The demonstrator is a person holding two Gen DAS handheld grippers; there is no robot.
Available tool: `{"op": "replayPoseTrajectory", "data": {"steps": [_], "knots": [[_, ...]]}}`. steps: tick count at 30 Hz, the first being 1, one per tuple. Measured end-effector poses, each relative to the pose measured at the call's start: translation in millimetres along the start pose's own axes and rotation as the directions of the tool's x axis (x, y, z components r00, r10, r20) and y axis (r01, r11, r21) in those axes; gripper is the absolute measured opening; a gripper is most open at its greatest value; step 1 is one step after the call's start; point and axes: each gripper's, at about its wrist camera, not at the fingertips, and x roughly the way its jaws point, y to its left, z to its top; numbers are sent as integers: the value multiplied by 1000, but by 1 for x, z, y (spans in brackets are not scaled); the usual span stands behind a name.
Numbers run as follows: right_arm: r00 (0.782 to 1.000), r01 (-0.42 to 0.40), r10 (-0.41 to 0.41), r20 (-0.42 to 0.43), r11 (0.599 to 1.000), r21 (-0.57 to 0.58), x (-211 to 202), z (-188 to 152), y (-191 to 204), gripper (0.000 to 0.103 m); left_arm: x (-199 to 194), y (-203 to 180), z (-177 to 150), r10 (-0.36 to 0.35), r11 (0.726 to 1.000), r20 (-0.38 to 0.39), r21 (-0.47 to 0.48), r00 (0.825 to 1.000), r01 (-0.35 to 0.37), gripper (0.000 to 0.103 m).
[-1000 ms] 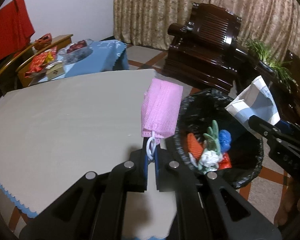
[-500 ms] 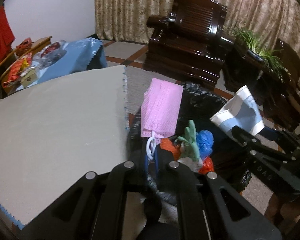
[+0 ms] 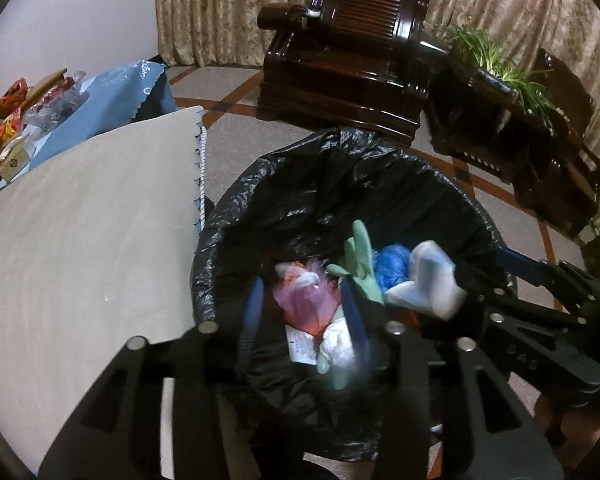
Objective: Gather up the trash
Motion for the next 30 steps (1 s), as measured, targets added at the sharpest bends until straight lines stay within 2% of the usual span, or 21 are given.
{"op": "replayPoseTrajectory", "data": {"steps": [2,4,5,10,22,26,30], "knots": [[1000,-3,3,-5,1000,24,-4,-8,-3,56,1,5,-4,6,1000,-8,-7,1000,-6,53],[1000,-5,5,-9,999,44,-7,-17,-5,57,-4,10,-8,13,1000,-5,-11,1000,-13,69],[1000,-5,6,-12,999,51,-8,-18,-5,58,-8,13,-11,21,1000,5,-10,1000,-21,73],[1000,7,-9,14,996,87,-25,-28,-3,74,-30,31,-20,57,998,24,-13,998,-57,87],[996,-6,-1,87,996,84,-71,-19,33,83,-84,54,-27,47,998,75,-47,996,-43,90],[993,-11,2,115,997,80,-93,-16,43,85,-111,63,-32,73,997,98,-46,992,-69,90],[987,-2,-10,162,997,77,-121,-16,56,95,-143,74,-37,115,993,132,-49,984,-110,90]]}}
